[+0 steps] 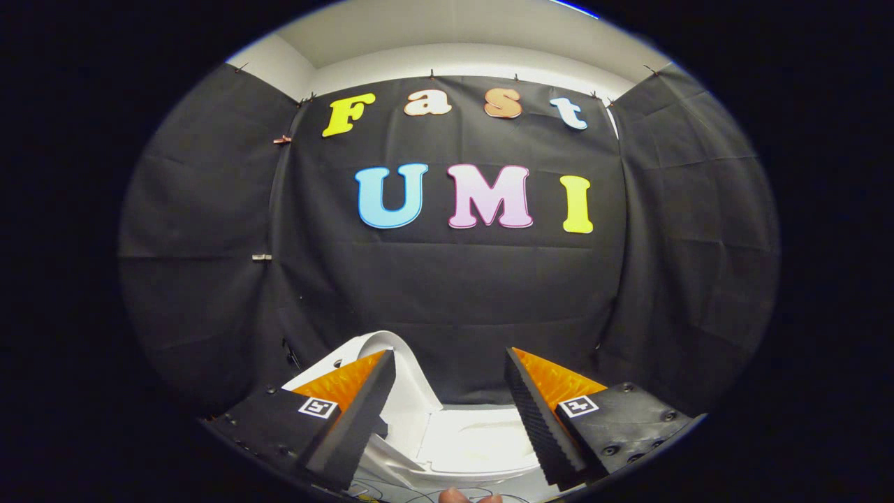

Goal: Open the toilet lid.

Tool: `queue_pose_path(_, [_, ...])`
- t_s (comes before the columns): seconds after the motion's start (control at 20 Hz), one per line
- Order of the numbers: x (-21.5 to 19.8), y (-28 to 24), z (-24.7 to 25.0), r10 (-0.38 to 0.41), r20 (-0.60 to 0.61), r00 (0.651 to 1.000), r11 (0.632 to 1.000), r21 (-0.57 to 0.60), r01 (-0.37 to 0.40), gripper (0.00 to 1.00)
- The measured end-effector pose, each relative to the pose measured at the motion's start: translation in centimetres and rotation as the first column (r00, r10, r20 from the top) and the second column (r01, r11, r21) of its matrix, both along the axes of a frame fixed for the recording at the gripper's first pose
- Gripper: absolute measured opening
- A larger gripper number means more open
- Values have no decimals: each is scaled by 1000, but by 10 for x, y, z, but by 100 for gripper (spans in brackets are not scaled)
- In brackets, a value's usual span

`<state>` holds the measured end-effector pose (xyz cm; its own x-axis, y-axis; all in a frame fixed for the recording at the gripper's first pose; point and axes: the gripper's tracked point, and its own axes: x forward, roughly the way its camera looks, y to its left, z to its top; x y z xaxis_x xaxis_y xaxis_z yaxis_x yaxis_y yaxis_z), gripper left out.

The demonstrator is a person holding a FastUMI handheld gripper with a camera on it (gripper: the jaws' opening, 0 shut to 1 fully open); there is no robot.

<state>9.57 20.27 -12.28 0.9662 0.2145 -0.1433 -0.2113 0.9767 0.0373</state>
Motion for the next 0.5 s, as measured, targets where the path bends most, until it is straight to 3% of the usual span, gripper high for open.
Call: queue_pose_path(0.5, [-5, -117, 75, -156, 136, 978, 988, 39, 152, 99])
